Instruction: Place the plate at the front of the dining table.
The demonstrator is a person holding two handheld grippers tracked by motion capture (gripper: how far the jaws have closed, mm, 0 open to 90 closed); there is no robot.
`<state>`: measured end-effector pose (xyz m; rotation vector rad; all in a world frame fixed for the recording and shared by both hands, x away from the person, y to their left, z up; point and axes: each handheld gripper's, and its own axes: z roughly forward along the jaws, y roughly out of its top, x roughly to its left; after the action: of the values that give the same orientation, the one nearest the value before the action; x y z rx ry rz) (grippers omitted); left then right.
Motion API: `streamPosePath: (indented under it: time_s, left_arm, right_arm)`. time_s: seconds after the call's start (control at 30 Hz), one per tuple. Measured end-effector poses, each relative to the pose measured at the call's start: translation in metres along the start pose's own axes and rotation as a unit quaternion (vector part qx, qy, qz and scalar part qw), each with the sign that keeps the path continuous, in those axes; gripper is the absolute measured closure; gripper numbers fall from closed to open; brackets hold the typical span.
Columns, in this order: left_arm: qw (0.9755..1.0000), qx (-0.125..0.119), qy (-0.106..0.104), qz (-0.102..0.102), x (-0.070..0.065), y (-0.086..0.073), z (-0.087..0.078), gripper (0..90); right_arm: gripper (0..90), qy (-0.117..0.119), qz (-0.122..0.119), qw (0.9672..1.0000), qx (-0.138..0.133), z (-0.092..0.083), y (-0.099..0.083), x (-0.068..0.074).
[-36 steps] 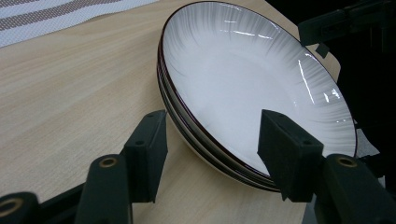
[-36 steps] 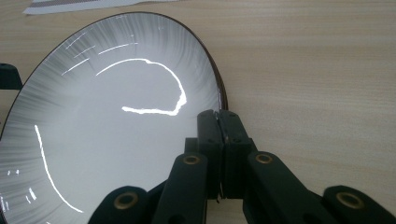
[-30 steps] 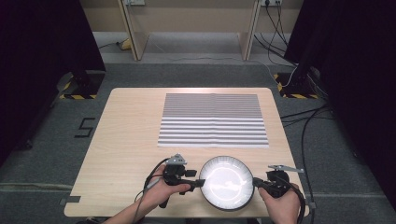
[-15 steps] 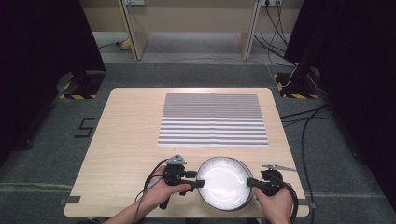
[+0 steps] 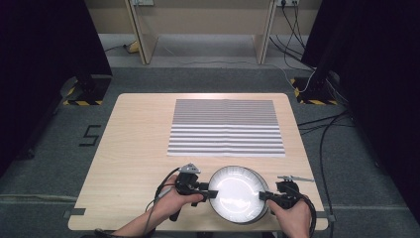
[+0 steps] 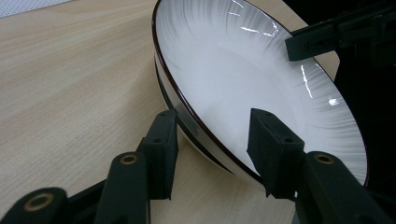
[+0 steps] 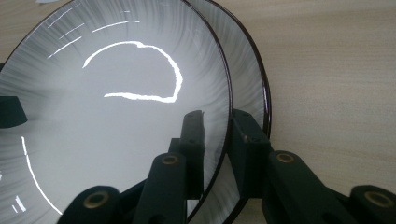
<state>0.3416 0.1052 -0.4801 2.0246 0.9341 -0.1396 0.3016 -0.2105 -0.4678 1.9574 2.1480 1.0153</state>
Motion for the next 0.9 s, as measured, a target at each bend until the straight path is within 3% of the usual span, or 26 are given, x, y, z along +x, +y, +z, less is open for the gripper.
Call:
streamPosePath:
  time_s: [0.1,0.13,0.27,0.37,0.53,0.7,0.87,0.9]
  left_arm:
    - [1.0,0.0,0.0,-0.006,0.0,0.0,0.002,53.5]
    - [0.9998,-0.001,-0.003,-0.021,0.001,-0.001,0.003,54.6]
    - [0.9998,-0.002,-0.002,-0.022,0.001,-0.001,0.004,55.5]
    - [0.9995,-0.004,0.005,-0.03,-0.001,-0.001,0.006,57.0]
    - [0.9995,0.0,0.014,-0.03,-0.002,0.002,0.009,59.3]
    - [0.9994,-0.003,0.022,-0.026,-0.001,0.005,0.007,62.9]
    - [0.9992,-0.018,0.029,-0.019,0.003,0.01,0.003,67.7]
    - [0.9991,-0.024,0.026,-0.021,0.004,0.011,0.003,69.6]
  right_arm:
    - [69.6,0.004,0.001,1.0,-0.007,0.001,0.001,0.0]
    - [68.2,0.004,0.007,0.9997,-0.023,0.003,0.0,0.0]
    - [70.5,-0.005,0.003,0.9996,-0.027,0.003,-0.001,0.002]
    - [78.7,0.012,0.047,0.9985,-0.027,0.002,-0.001,-0.005]
    - [85.9,0.033,0.078,0.996,-0.029,0.002,-0.001,-0.015]
    - [86.6,0.039,0.084,0.9947,-0.044,0.002,0.0,-0.015]
    - [86.9,0.037,0.063,0.9949,-0.069,0.001,0.003,-0.01]
    - [86.8,0.032,0.049,0.995,-0.081,-0.001,0.003,-0.007]
